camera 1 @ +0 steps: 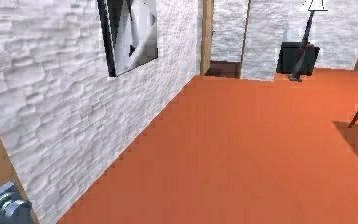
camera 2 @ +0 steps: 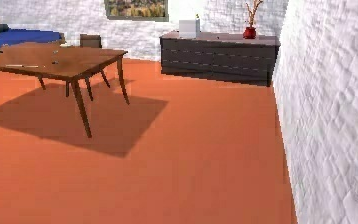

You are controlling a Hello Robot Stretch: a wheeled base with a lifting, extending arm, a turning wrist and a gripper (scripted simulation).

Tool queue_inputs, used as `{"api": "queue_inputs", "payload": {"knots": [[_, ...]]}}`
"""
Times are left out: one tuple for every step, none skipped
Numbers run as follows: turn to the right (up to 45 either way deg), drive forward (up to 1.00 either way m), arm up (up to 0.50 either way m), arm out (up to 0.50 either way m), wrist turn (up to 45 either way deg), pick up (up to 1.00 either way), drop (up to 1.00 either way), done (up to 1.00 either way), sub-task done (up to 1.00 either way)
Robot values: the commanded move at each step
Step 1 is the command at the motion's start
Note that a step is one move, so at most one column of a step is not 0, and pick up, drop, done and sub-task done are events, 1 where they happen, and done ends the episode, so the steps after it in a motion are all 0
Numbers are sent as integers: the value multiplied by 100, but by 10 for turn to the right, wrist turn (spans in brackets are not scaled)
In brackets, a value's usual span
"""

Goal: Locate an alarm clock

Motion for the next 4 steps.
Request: {"api": "queue_inputs", "payload": {"knots": [[0,40,0,0,0,0,0,0,0],[120,0,0,0,0,0,0,0,0],[0,100,0,0,0,0,0,0,0],[0,100,0,0,0,0,0,0,0]]}}
